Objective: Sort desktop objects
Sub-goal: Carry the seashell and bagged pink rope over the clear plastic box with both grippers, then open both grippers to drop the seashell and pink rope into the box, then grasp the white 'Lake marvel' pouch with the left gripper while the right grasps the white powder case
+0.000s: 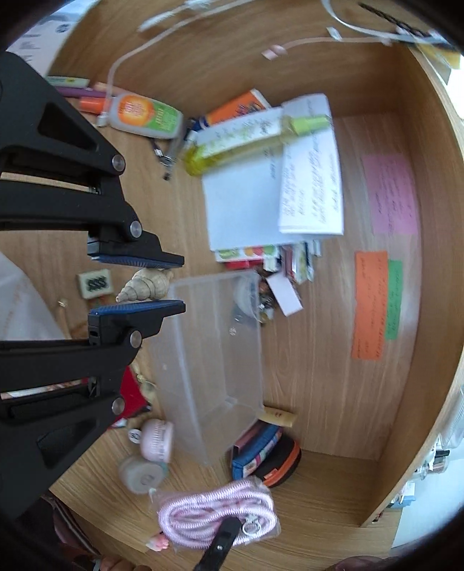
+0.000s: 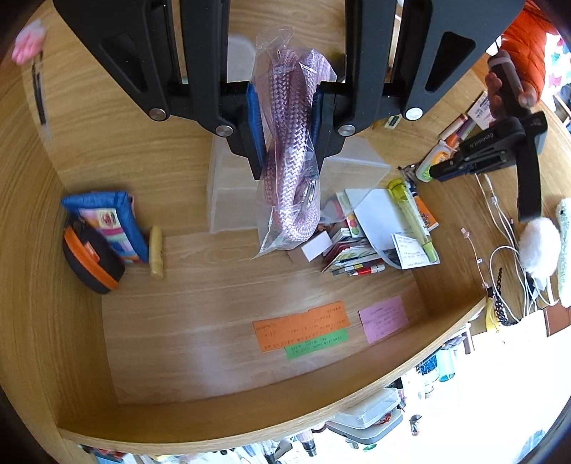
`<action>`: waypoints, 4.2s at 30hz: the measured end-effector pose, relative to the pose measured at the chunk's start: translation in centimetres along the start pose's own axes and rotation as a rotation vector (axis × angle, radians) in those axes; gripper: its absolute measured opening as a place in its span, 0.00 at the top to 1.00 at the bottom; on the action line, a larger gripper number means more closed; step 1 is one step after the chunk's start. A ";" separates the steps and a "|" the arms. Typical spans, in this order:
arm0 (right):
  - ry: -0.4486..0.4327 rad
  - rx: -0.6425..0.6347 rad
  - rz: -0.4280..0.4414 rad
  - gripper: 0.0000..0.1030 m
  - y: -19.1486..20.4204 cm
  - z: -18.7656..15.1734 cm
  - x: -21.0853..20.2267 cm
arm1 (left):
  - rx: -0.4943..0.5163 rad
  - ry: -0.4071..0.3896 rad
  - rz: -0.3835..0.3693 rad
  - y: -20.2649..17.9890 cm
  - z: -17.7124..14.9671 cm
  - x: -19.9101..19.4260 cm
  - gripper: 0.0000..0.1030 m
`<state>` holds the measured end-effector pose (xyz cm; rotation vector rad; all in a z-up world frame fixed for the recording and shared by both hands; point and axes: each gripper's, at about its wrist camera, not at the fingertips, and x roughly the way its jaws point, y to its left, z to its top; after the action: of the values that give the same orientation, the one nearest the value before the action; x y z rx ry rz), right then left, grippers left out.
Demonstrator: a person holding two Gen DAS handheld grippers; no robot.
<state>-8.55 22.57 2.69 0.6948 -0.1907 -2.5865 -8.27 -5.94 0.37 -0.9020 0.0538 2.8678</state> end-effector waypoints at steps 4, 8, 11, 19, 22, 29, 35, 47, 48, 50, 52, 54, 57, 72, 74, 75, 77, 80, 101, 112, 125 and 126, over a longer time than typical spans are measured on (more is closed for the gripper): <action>-0.007 -0.019 -0.013 0.80 -0.2 1.4 0.9 | 0.032 -0.012 -0.012 -0.9 2.3 0.9 0.84; -0.019 -0.045 -0.025 0.80 -0.3 3.1 2.0 | 0.054 -0.029 -0.010 -1.8 4.1 2.2 0.84; -0.025 -0.056 -0.026 0.80 -0.3 4.2 2.7 | 0.074 -0.036 -0.011 -2.5 5.4 3.2 0.84; -0.026 -0.099 -0.021 0.80 0.0 6.6 5.2 | 0.136 -0.044 -0.003 -4.3 7.7 5.9 0.84; -0.008 -0.112 -0.014 0.80 0.0 7.1 6.7 | 0.155 -0.031 0.001 -4.7 8.0 7.2 0.84; 0.074 -0.127 -0.007 0.80 -0.7 6.9 10.7 | 0.178 0.021 -0.002 -5.1 8.1 10.1 0.84; 0.162 -0.143 0.004 0.80 -1.2 6.2 13.9 | 0.195 0.069 -0.003 -5.3 7.9 12.4 0.84; 0.273 -0.170 0.012 0.80 -1.2 3.6 18.3 | 0.213 0.192 -0.030 -5.1 6.3 17.0 0.84; 0.279 -0.172 0.014 0.80 -1.2 3.5 18.5 | 0.215 0.201 -0.031 -5.2 6.2 17.2 0.84; 0.292 -0.180 0.013 0.80 -1.2 3.2 18.9 | 0.217 0.217 -0.037 -5.2 6.0 17.9 0.84; 0.309 -0.187 0.004 0.80 -1.2 2.8 19.3 | 0.212 0.236 -0.045 -5.2 5.9 18.5 0.84; 0.330 -0.194 -0.002 0.80 -1.4 2.3 19.9 | 0.215 0.254 -0.049 -5.4 5.7 19.0 0.84; 0.343 -0.207 -0.016 0.80 -1.4 2.0 20.2 | 0.230 0.271 -0.047 -5.6 5.4 19.5 0.84; 0.308 -0.283 -0.130 0.58 -0.9 1.8 20.5 | 0.270 0.280 -0.040 -6.2 4.9 19.5 0.76; 0.286 -0.290 -0.138 0.52 -0.8 2.0 20.1 | 0.269 0.268 -0.034 -6.1 5.1 19.2 0.68; 0.275 -0.293 -0.137 0.51 -0.7 2.1 19.8 | 0.269 0.262 -0.031 -6.1 5.1 19.0 0.64; 0.264 -0.296 -0.137 0.47 -0.6 2.2 19.5 | 0.266 0.251 -0.029 -5.9 5.3 18.6 0.62; 0.249 -0.303 -0.153 0.40 -0.4 2.4 19.2 | 0.264 0.233 -0.018 -5.8 5.6 17.8 0.55; 0.023 -0.313 -0.194 0.02 1.0 6.2 9.8 | 0.209 -0.053 0.039 -3.2 9.0 6.0 0.09; -0.055 -0.342 -0.233 0.01 2.1 4.3 4.0 | 0.155 -0.097 0.033 -1.4 5.5 0.7 0.02; 0.012 -0.278 -0.280 0.00 0.5 -0.6 0.9 | 0.120 0.025 0.026 1.4 -2.0 -1.6 0.02; 0.021 -0.278 -0.285 0.01 0.3 -0.9 0.8 | 0.120 0.037 0.028 1.6 -2.6 -1.6 0.02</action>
<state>-8.61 21.88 1.61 0.6859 0.2901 -2.7943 -5.71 -7.93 -0.82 -0.9384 0.2414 2.8375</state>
